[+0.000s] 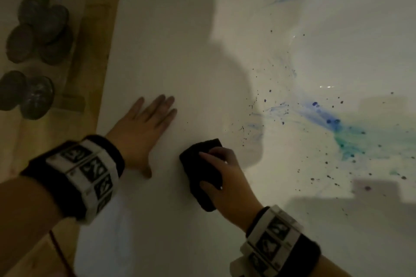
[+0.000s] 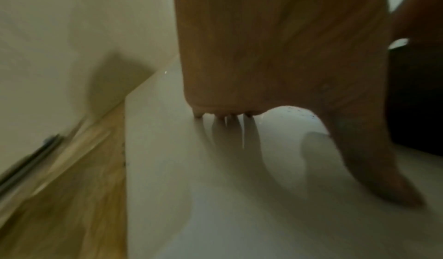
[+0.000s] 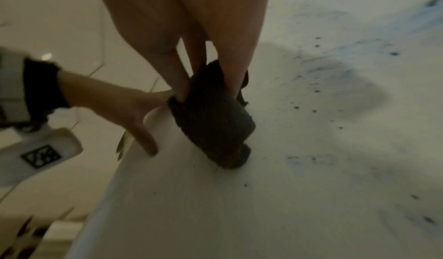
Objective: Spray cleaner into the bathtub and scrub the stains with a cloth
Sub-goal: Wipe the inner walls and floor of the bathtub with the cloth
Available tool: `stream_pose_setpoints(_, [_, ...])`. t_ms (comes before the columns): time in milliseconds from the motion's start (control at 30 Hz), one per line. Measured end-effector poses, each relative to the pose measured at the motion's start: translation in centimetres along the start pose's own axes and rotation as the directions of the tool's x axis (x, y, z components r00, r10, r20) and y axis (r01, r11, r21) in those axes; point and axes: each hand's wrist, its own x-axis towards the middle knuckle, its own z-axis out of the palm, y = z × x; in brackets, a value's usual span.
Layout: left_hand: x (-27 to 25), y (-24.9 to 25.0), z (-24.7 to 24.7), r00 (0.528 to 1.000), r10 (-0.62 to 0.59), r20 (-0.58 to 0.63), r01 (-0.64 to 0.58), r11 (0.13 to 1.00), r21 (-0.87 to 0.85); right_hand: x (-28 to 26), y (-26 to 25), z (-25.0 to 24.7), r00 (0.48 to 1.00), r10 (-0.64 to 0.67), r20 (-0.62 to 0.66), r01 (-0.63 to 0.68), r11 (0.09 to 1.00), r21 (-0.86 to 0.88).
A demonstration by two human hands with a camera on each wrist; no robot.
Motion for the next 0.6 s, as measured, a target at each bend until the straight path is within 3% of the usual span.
stream_pose_setpoints(67, [-1.1,0.6,1.4,0.999,-0.013,-0.031,0.010,0.994,-0.109,0.4,-1.0,1.8,0.993,-0.090,-0.082,0.084,0.994,-0.074])
stream_pose_setpoints(100, [-1.3,0.5,2.0,0.995,-0.013,-0.102,-0.004,0.986,-0.164,0.9,-1.5,2.7,0.984,-0.140,-0.109,0.128,0.986,-0.111])
stream_pose_setpoints(233, [-0.8,-0.6,3.2,0.986,0.001,-0.165,-0.023,0.991,-0.132,3.7,-2.0,5.2,0.962,-0.268,-0.061,0.235,0.917,-0.322])
stream_pose_setpoints(467, [-0.4,0.2,4.6,0.953,-0.011,-0.304,-0.046,0.983,-0.180,5.5,-0.6,4.8,0.951,-0.266,-0.156,0.161,0.859,-0.487])
stream_pose_setpoints(600, [-0.3,0.7,5.1,0.921,-0.030,-0.388,-0.041,0.984,-0.173,7.8,2.6,2.6,0.902,-0.152,-0.404,-0.021,0.919,-0.393])
